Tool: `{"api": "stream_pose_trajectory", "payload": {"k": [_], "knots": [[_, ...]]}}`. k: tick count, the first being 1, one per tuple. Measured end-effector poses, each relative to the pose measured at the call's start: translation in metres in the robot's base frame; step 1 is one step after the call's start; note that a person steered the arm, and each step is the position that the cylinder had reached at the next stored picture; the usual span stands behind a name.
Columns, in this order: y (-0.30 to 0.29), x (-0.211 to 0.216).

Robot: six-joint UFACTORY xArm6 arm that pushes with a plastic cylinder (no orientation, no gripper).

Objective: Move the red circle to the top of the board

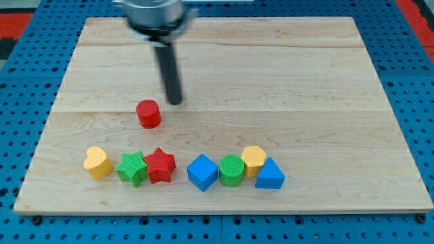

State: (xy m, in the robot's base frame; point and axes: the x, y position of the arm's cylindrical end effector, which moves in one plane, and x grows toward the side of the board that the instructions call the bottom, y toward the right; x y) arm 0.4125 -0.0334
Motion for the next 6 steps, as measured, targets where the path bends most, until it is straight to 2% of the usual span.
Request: {"api": "stream_pose_trajectory", "payload": {"k": [1, 2, 3, 4, 5, 6], "knots": [[-0.005, 0.053], [-0.107, 0.022], [-0.156, 0.013], [-0.104, 0.052], [-0.162, 0.086], [-0.216, 0.025]]}}
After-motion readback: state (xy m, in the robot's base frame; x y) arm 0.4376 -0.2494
